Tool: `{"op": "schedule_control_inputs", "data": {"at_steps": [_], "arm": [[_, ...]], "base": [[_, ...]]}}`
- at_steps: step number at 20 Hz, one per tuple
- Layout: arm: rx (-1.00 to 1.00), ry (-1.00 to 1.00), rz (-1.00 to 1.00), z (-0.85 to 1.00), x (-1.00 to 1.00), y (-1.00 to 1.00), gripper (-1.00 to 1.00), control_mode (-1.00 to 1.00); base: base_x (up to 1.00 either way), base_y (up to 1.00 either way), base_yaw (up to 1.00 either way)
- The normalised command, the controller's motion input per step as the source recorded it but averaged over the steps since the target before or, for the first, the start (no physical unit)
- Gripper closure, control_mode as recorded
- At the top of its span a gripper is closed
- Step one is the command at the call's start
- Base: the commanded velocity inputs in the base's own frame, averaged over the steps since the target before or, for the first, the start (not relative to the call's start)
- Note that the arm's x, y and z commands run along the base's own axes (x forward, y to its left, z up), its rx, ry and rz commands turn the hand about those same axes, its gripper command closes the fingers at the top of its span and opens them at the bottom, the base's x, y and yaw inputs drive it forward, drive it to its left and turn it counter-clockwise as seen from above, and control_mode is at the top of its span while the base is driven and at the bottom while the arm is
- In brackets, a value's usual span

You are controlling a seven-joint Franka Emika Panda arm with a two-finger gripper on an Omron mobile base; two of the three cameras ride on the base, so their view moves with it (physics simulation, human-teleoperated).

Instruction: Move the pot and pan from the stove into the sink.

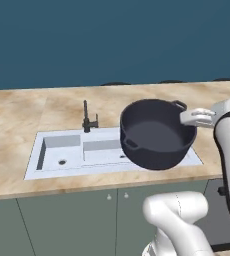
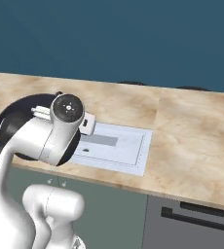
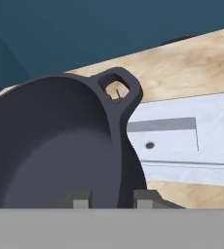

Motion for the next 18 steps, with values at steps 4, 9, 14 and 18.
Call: {"op": "schedule_control_inputs", "data": {"at_steps": [4, 9, 14, 18], "arm": [[0.0, 0.0, 0.02, -0.06, 0.39, -0.19, 1.0, -1.0], [0.0, 0.0, 0.0, 0.0, 0.0, 0.0, 1.0, -1.0], [0.01, 0.0, 0.0, -0.06, 0.09, 0.0, 1.0, -1.0], [0.0, -0.02, 0.0, -0.17, 0.27, 0.0, 1.0, -1.0]], "base": [[0.0, 0.0, 0.0], [0.0, 0.0, 0.0], [0.0, 0.0, 0.0], [0.0, 0.0, 0.0]]}}
